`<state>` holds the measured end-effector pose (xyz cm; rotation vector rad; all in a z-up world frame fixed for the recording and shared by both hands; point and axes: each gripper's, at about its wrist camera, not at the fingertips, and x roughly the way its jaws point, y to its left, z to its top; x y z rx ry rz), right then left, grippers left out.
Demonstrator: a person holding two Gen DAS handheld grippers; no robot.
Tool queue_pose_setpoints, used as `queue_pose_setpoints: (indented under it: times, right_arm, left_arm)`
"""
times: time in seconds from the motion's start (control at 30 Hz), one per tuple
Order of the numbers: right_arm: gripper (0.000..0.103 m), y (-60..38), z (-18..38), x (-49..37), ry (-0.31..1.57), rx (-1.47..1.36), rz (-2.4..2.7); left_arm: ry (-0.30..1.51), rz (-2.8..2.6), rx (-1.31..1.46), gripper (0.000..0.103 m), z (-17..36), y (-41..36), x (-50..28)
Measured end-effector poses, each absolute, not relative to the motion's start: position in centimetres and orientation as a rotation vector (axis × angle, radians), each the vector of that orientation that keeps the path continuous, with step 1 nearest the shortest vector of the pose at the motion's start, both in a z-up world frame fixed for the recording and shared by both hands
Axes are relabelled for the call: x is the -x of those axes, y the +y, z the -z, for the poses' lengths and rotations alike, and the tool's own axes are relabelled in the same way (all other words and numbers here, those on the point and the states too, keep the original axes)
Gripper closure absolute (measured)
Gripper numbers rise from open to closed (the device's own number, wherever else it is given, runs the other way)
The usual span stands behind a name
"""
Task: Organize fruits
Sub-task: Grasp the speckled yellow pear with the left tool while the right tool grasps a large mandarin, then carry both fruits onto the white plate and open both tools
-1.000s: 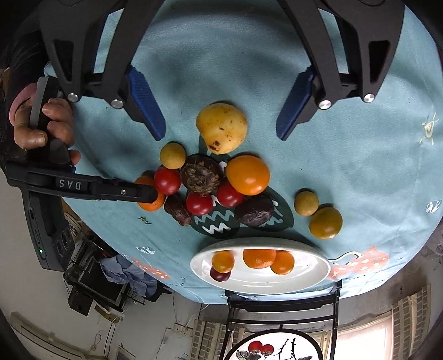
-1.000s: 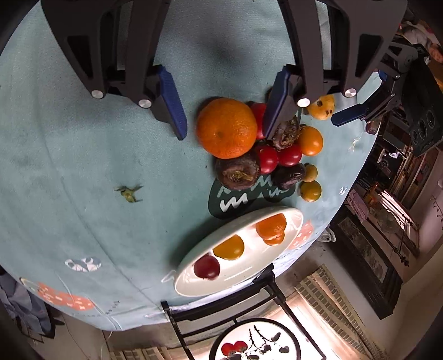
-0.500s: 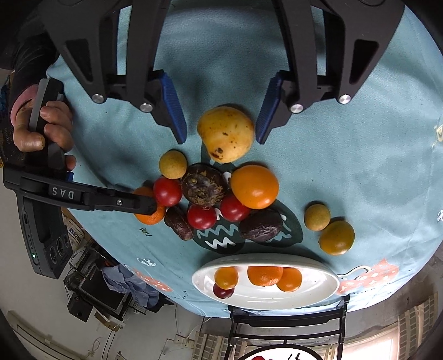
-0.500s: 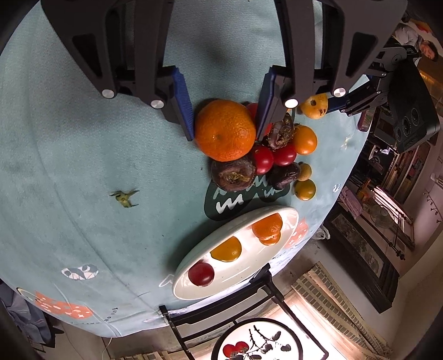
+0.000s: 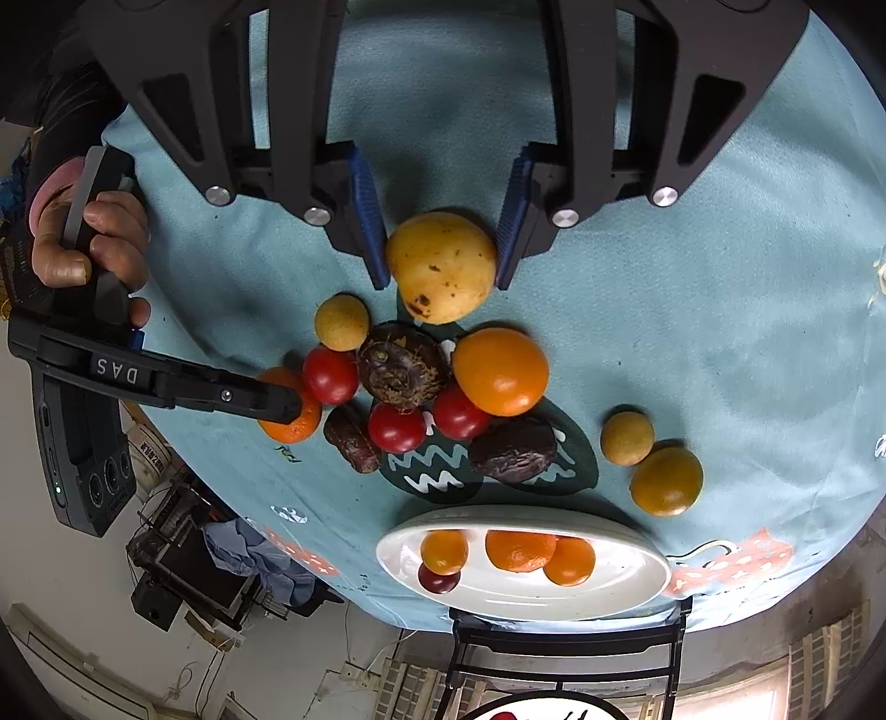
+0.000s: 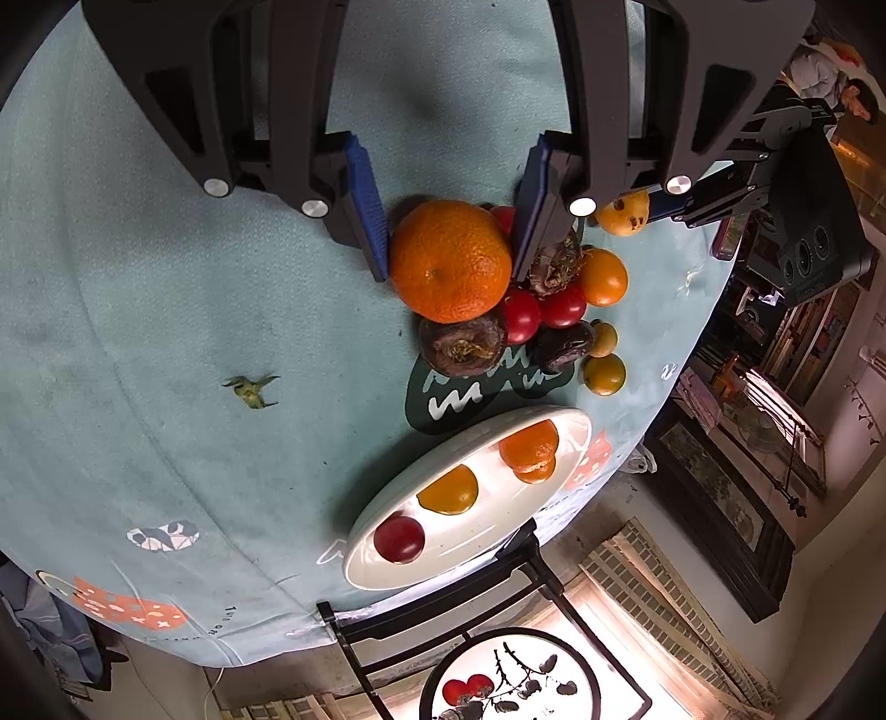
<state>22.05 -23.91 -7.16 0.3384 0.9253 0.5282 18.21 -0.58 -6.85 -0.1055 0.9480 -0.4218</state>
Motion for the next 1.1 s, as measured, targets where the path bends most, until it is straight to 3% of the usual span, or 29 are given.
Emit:
queue_pose_setpoints:
  times: [0.4, 0.7, 1.1]
  right_arm:
    - [0.059, -23.8, 4.6, -22.2, 0.827, -0.347, -0.559]
    - [0.059, -20.1, 0.9, -29.7, 0.712, -0.21, -0.507]
    - [0.059, -16.1, 2.4, -37.1, 0.762, -0.16, -0.511]
  left_arm:
    - [0.84, 0.434, 0.144, 0.065, 3.5, 0.6, -19.2]
    - [0.778, 0.307, 0.205, 0.065, -0.9, 2.8, -28.4]
    - [0.885, 0.152, 0.19, 0.065, 2.0, 4.0, -39.0]
